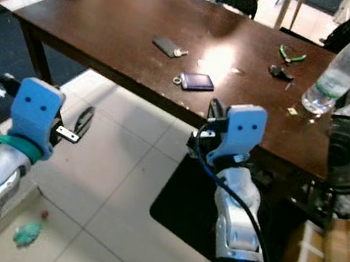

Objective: Hang keys on a hook

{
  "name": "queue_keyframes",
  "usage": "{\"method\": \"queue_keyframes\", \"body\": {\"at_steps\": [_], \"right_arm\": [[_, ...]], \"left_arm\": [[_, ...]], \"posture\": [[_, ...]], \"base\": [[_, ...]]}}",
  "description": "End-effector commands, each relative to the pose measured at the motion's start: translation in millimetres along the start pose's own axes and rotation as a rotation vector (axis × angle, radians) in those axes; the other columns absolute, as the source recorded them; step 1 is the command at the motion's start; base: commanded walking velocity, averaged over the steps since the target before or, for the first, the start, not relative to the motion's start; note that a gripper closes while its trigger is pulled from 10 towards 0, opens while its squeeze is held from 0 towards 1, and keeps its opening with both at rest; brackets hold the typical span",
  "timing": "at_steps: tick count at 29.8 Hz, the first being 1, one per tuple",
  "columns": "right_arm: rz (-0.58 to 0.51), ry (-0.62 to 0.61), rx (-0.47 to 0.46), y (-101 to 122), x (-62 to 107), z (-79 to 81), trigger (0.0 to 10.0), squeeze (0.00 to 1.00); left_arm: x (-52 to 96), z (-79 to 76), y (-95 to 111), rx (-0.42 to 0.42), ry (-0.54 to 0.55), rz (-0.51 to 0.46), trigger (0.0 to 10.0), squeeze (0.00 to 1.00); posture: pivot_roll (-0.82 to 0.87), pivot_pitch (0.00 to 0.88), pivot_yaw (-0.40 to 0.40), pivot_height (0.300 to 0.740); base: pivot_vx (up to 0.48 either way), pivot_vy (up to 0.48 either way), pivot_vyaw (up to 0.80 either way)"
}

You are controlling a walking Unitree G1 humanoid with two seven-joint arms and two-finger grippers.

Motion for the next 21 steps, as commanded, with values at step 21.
{"method": "queue_keyframes", "body": {"at_steps": [21], "right_arm": [[0.005, -0.023, 0.005, -1.1, 2.2, -6.4, 10.0, 0.0]], "left_arm": [[0.0, -4.6, -3.3, -0.003, -0.014, 0.015, 10.0, 0.0]], "posture": [[-0.13, 0.113, 0.04, 0.74]], "base": [[0.456, 0.0, -0.5]]}}
Point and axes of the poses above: a point about 5 cm out from each wrist's last joint towards the gripper, its own x axis pointing back from the gripper into the wrist, its own y axis along the axis of the wrist's last joint, z = x × y, the point moved 3 cm from there along -x, pointing out of the wrist towards the gripper, and after that the axes turned 9 degrees about -x, right-handed, at the moved point
